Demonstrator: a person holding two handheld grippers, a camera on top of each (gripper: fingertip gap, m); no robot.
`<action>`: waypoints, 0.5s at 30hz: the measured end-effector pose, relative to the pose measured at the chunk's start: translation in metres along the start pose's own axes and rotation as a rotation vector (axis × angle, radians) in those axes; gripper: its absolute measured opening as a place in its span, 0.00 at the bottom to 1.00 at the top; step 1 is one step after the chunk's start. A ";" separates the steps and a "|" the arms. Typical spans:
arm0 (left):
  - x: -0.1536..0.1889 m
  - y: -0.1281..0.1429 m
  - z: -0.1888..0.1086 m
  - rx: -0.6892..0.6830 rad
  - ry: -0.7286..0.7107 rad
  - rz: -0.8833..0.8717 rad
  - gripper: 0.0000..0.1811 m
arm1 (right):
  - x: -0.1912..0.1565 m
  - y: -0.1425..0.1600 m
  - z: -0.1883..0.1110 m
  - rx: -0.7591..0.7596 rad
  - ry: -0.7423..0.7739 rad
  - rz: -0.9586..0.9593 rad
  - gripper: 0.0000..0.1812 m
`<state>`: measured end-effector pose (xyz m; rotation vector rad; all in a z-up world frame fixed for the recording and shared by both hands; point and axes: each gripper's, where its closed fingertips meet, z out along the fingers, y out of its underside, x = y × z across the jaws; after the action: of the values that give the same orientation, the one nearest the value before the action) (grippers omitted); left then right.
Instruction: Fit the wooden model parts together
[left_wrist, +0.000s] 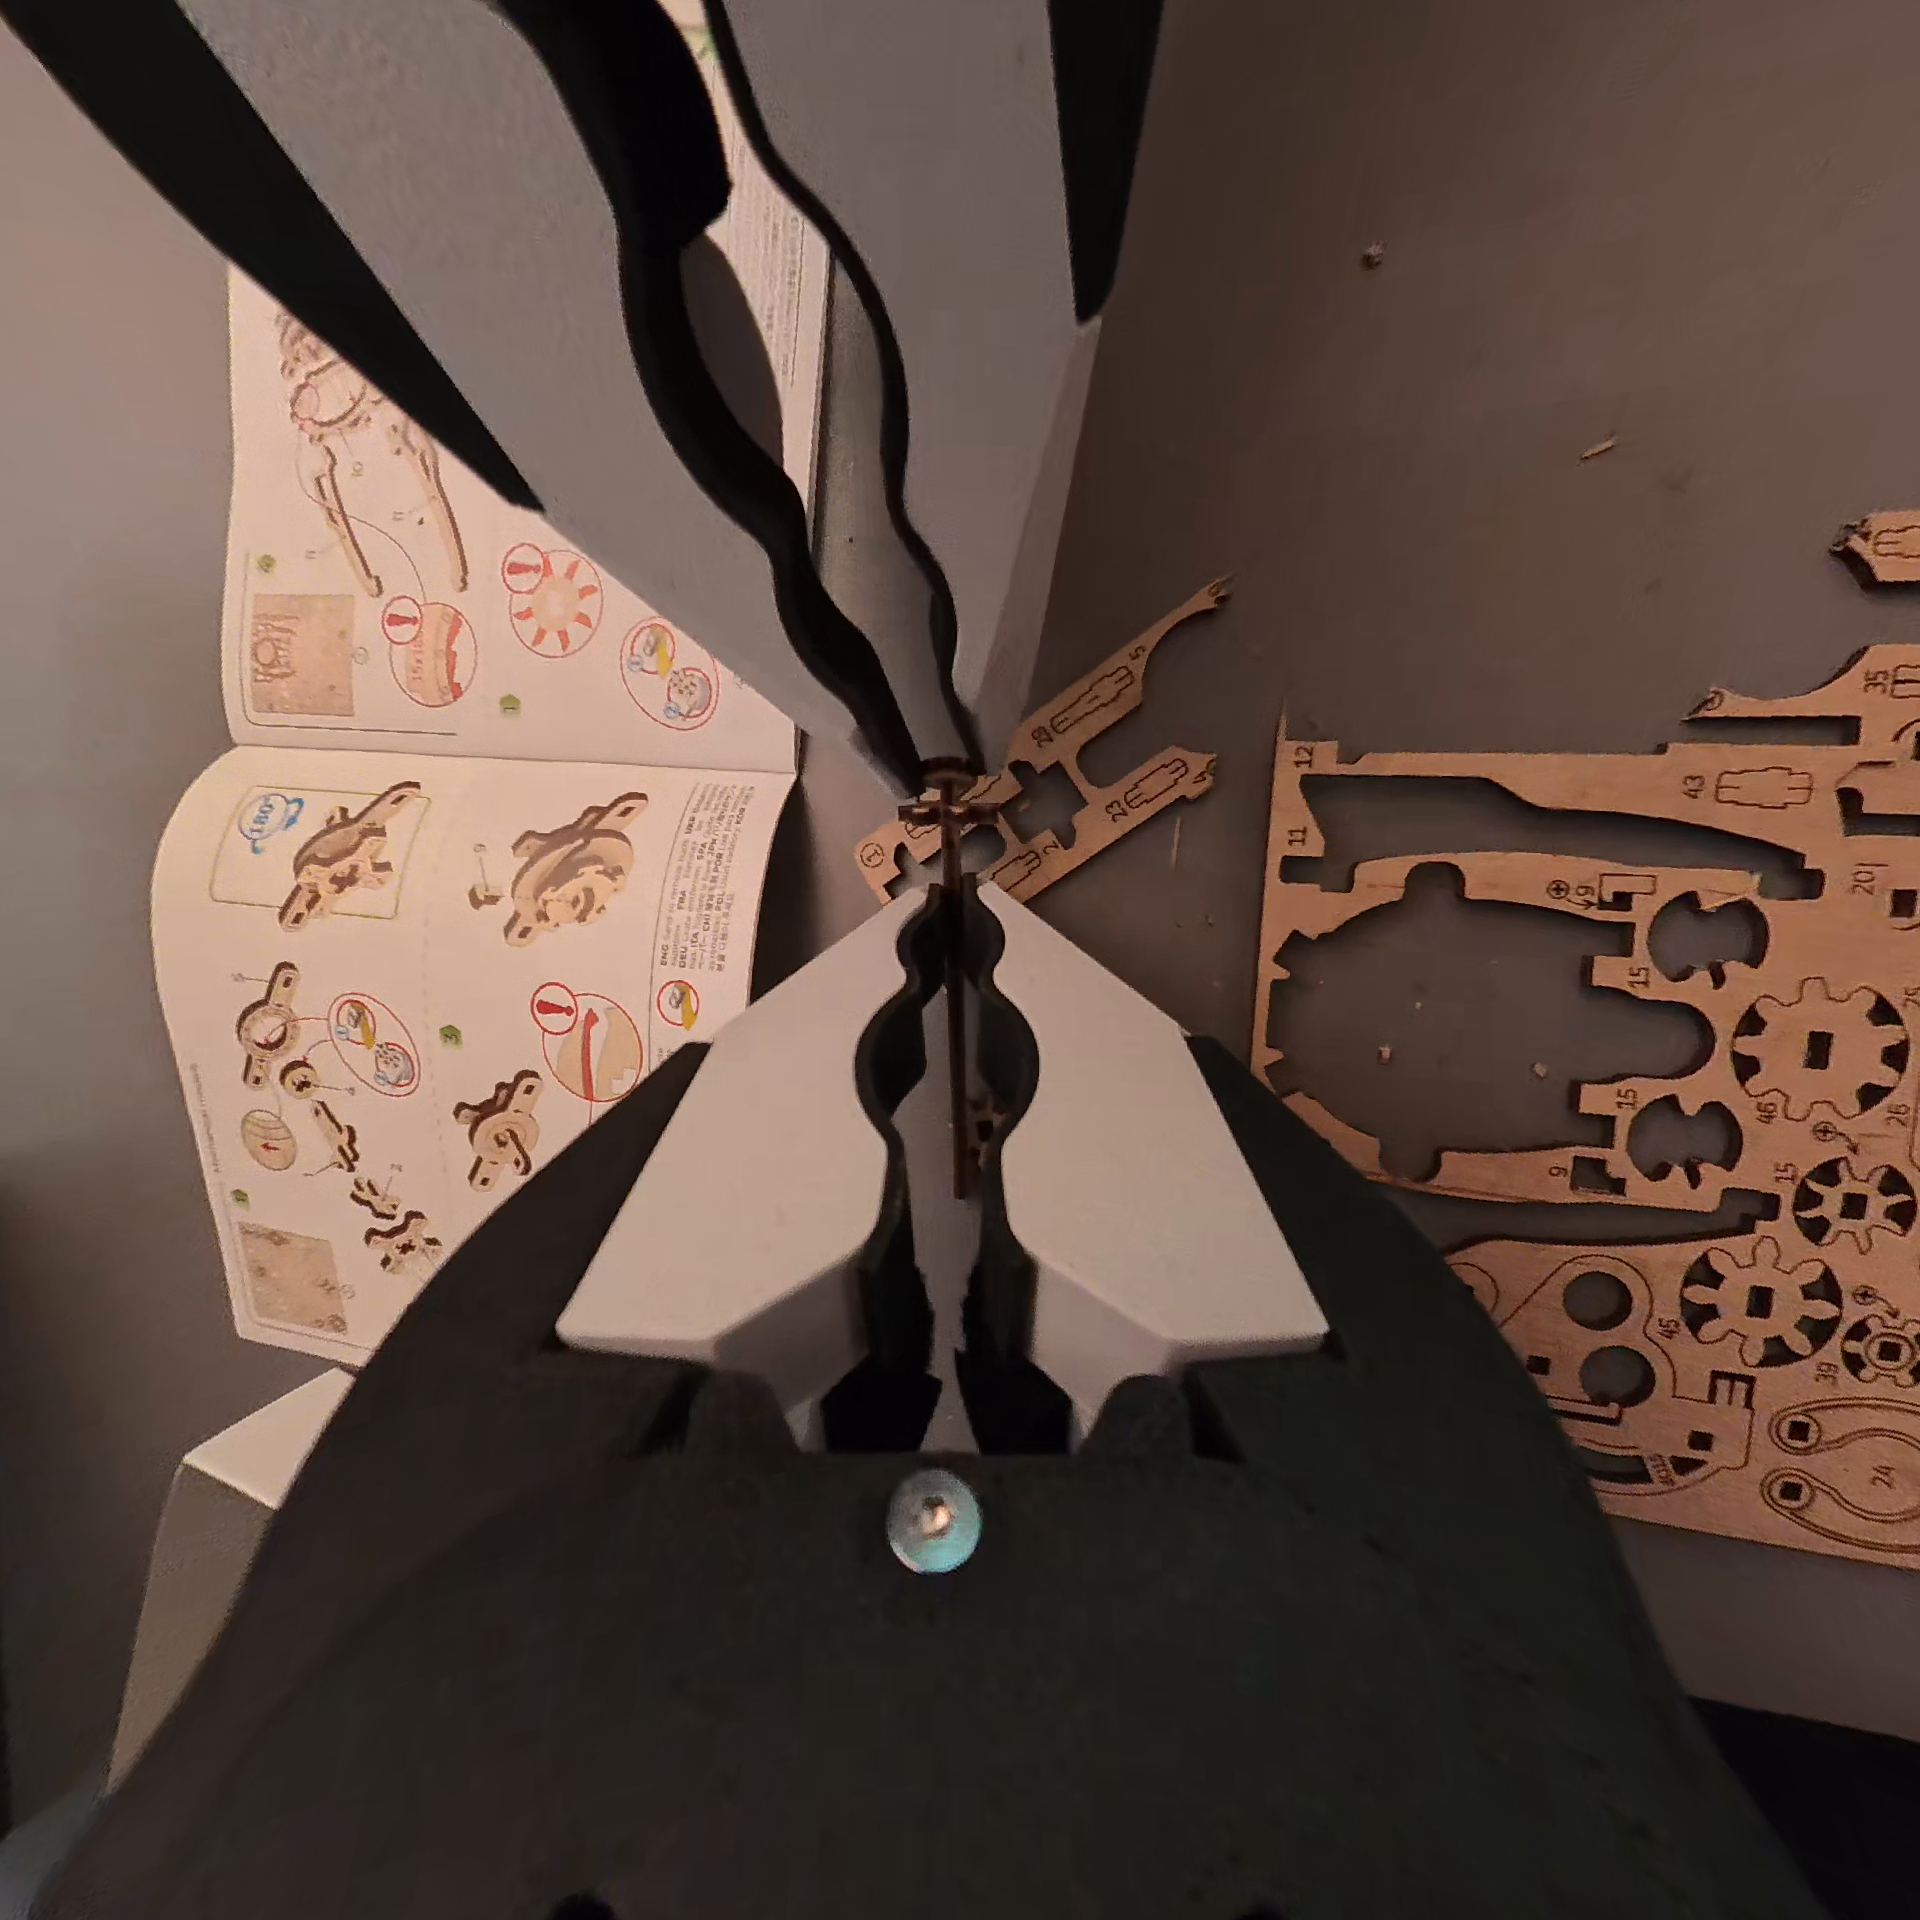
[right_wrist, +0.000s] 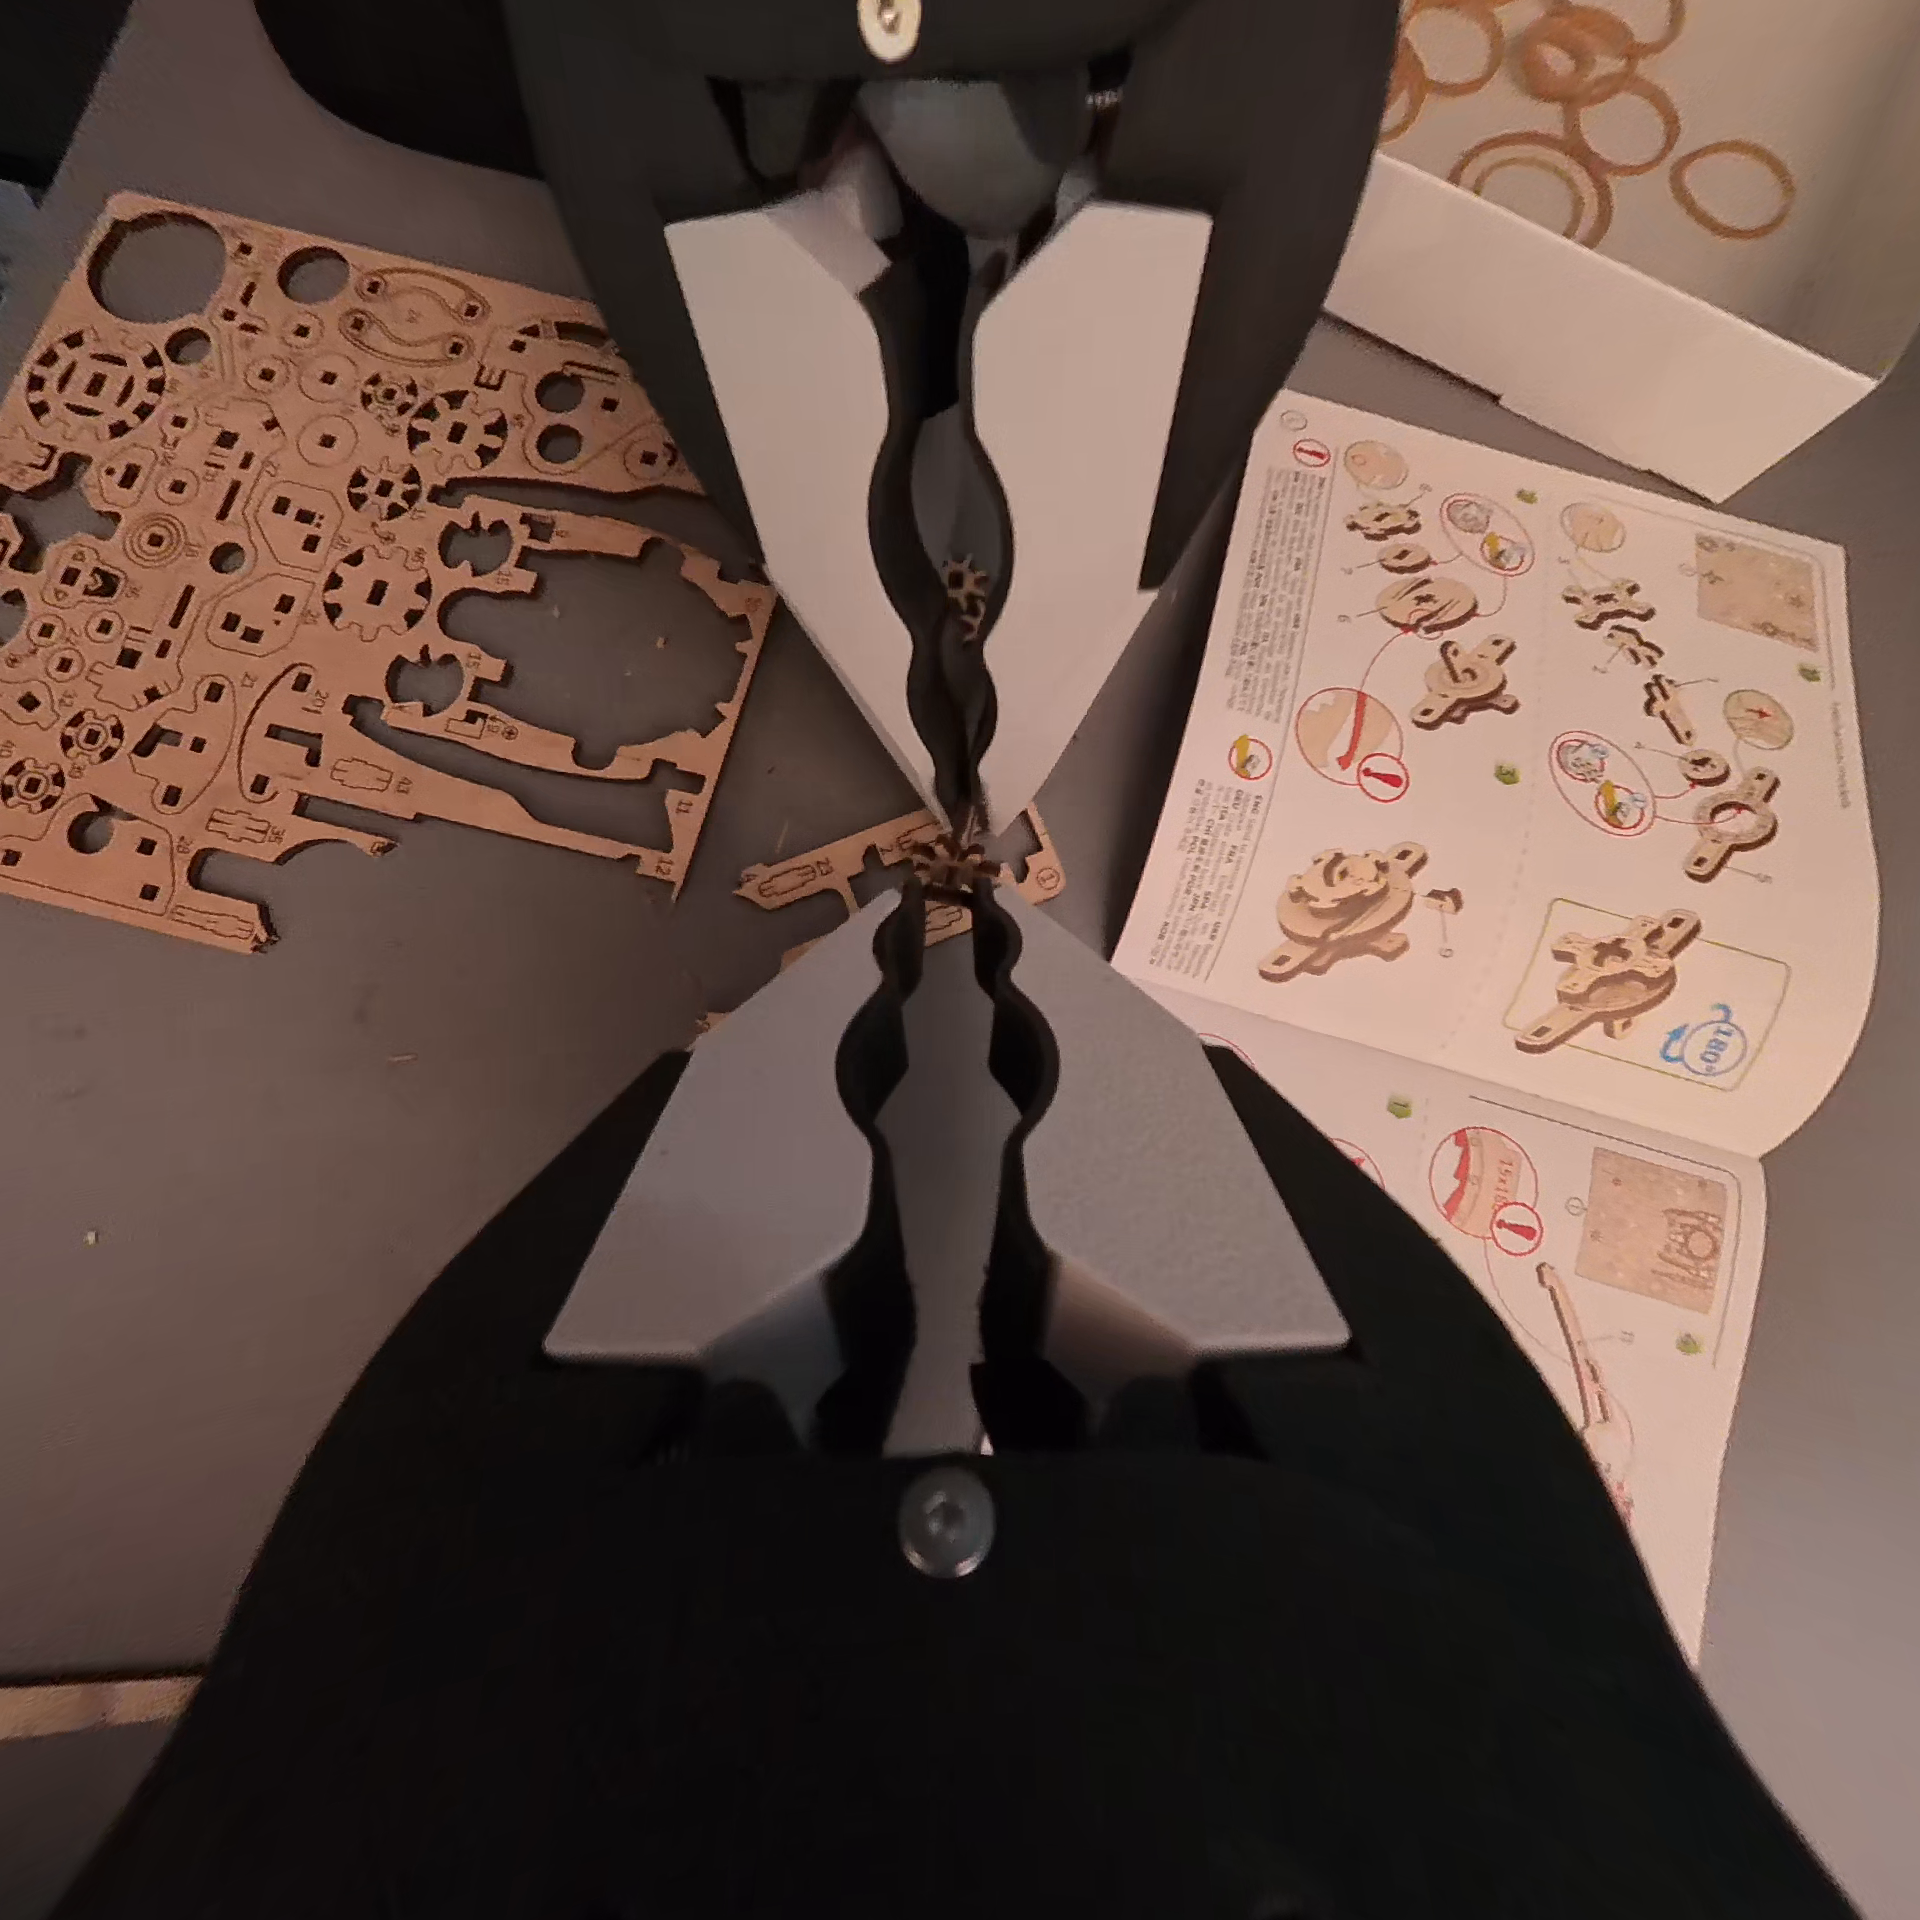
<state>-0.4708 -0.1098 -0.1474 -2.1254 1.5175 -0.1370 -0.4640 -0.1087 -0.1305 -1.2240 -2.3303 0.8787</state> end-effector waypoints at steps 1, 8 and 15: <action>0.000 0.000 0.000 -0.004 -0.003 0.001 0.00 | 0.000 0.000 0.000 -0.017 0.005 0.003 0.04; -0.001 0.000 0.000 0.002 -0.003 -0.005 0.00 | 0.001 0.000 0.000 -0.030 0.010 0.021 0.04; -0.017 -0.009 -0.014 0.108 -0.048 -0.054 0.00 | 0.013 -0.014 -0.017 0.156 0.018 0.056 0.05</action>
<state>-0.4744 -0.0970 -0.1276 -2.0703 1.3937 -0.1814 -0.4697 -0.0978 -0.1083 -1.2320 -2.1768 1.0426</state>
